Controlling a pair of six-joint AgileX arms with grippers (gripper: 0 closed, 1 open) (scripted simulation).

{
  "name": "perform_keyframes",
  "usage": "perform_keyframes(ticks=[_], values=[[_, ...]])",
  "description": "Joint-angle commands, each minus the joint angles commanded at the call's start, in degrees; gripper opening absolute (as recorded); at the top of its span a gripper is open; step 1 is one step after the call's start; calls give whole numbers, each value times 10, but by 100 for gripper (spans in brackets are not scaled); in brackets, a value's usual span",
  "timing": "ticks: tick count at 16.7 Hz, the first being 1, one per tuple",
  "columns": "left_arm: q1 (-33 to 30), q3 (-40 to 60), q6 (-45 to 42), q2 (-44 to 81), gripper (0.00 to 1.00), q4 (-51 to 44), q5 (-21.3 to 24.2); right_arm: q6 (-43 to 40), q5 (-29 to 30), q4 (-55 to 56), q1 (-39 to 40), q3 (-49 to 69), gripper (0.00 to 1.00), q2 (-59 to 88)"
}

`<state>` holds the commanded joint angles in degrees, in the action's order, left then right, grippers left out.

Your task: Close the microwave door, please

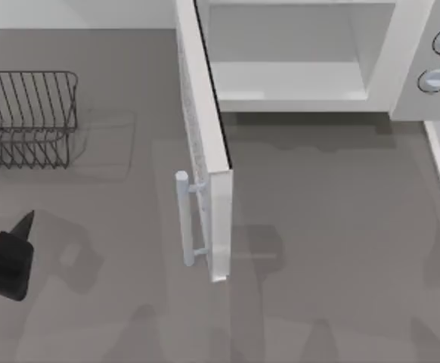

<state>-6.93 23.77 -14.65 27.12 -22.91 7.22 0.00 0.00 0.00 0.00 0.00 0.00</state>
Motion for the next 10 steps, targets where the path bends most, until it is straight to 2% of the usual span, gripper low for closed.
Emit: perform_keyframes(ticks=[10], values=[[-100, 494, -238, 477, 100, -411, 105, 0, 0, 0, 0, 0, 100, 0]])
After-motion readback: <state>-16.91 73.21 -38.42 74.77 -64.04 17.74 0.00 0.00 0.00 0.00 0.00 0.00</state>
